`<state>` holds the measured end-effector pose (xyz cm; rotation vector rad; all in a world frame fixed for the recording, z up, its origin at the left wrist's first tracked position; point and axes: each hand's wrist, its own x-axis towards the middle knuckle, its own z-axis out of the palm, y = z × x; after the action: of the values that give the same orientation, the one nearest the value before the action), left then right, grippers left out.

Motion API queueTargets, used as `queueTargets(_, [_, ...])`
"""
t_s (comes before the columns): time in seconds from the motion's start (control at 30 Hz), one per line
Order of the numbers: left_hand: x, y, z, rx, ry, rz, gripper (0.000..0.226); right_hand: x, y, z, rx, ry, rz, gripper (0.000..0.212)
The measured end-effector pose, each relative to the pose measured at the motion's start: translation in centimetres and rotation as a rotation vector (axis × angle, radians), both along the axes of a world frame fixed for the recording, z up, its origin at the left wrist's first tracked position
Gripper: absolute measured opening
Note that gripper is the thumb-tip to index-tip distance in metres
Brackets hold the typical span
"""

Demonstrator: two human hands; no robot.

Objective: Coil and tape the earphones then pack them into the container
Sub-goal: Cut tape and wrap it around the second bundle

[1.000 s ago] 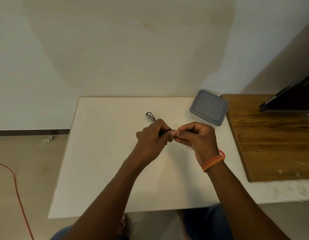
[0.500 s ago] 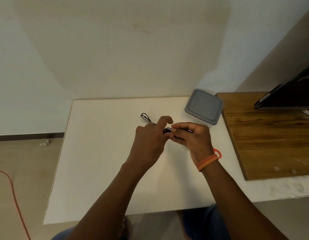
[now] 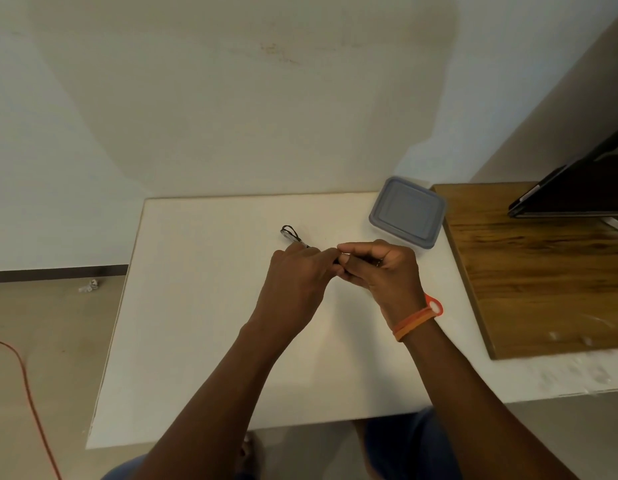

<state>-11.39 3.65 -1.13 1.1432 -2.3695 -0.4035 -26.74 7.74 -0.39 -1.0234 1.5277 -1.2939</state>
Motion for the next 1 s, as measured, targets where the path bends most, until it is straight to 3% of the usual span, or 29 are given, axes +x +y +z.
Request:
queueTargets(0.3, [0.6, -0.1, 0.4, 0.213, -0.055, -0.077, 0.023, -0.8, -0.1, 0.6, -0.11, 0.345, 0.096, 0.014])
queueTargets(0.57, [2.0, -0.5, 1.4, 0.724, 0.066, -0.099, 0.015, -0.6, -0.2, 0.9, -0.103, 0.373, 0.164, 0.01])
queueTargets(0.63, [2.2, -0.4, 1.5, 0.686, 0.025, -0.104, 0.014, -0.7, -0.2, 0.9, -0.078, 0.365, 0.209, 0.013])
queueTargets(0.73, [1.7, 0.0, 1.5, 0.441, -0.115, -0.072, 0.014, -0.8, -0.3, 0.7, -0.014, 0.306, 0.216, 0.013])
queueTargets(0.87, [1.6, 0.4, 0.9, 0.085, -0.208, -0.053, 0.015, -1.1, -0.3, 1.0, 0.106, 0.061, 0.212, 0.014])
queueTargets(1.0, [1.3, 0.5, 1.4, 0.194, -0.105, -0.063, 0.015, -1.2, -0.1, 1.7, 0.137, -0.102, 0.22, 0.012])
